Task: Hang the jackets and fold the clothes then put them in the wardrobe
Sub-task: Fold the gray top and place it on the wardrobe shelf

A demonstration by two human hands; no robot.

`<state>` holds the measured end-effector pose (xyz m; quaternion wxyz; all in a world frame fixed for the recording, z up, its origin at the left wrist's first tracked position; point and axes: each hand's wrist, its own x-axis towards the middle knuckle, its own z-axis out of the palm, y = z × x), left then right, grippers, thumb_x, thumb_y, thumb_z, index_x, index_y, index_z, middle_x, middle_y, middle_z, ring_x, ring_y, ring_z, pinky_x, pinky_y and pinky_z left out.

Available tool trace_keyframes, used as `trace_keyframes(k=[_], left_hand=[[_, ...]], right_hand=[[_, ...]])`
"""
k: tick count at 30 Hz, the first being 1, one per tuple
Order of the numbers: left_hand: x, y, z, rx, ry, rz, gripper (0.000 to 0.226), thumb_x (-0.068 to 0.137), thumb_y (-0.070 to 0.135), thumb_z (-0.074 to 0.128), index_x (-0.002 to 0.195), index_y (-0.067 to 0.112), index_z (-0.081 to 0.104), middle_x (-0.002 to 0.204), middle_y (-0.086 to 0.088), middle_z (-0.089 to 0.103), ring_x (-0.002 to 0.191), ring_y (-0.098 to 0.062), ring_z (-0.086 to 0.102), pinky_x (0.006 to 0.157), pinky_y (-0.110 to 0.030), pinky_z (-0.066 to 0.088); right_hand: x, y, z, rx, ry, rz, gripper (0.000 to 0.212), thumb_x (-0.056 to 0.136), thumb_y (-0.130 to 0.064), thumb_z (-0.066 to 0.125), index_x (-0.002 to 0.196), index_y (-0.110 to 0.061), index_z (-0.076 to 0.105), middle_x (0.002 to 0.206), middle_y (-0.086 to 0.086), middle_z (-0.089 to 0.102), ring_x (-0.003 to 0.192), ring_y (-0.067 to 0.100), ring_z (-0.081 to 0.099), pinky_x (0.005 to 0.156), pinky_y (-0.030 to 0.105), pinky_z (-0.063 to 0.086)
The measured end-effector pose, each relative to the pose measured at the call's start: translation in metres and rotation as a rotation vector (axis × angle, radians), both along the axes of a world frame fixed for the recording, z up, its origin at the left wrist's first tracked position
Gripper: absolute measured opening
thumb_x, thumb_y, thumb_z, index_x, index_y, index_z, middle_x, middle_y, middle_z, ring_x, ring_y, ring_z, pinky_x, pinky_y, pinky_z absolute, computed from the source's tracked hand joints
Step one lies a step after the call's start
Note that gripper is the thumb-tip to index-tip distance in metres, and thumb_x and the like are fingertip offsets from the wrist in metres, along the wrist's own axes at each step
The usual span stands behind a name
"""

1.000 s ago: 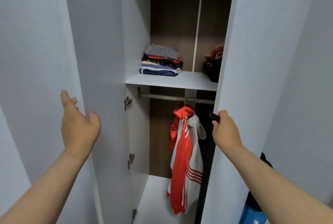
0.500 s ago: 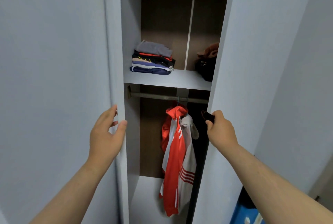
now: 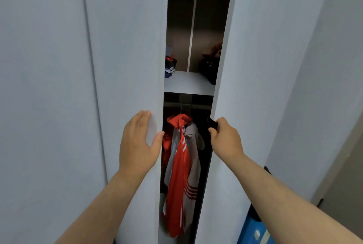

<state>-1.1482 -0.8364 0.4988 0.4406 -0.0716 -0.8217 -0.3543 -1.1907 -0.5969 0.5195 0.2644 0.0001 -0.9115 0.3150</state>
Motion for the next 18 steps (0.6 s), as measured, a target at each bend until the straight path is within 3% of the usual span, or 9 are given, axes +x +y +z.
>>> trace_keyframes(k=[6,14,18], left_hand=[[-0.040,0.024,0.012,-0.108,-0.073,-0.022,0.087,0.089,0.039,0.069,0.156,0.030,0.016,0.166,0.001,0.009,0.152,-0.019,0.011,0.117,-0.034,0.015],[-0.073,0.040,0.011,-0.177,-0.025,0.053,0.084,0.080,0.058,0.057,0.151,0.032,0.020,0.162,-0.006,0.022,0.147,-0.024,0.021,0.114,-0.045,0.024],[-0.084,0.042,0.010,-0.252,-0.017,0.085,0.085,0.080,0.065,0.047,0.152,0.029,0.020,0.161,-0.009,0.022,0.146,-0.025,0.021,0.112,-0.044,0.023]], right_hand=[[-0.018,0.000,-0.001,0.075,0.032,0.080,0.015,0.101,-0.026,0.051,0.094,-0.015,0.046,0.069,0.003,0.057,0.061,0.023,0.056,0.057,0.043,0.049],[-0.045,0.008,-0.002,0.209,0.064,0.215,0.015,0.101,-0.030,0.048,0.093,-0.020,0.040,0.065,-0.006,0.048,0.056,0.011,0.047,0.049,0.031,0.035],[-0.059,0.012,-0.001,0.333,0.111,0.207,0.017,0.099,-0.035,0.049,0.092,-0.021,0.043,0.069,-0.008,0.051,0.059,0.013,0.051,0.053,0.034,0.043]])
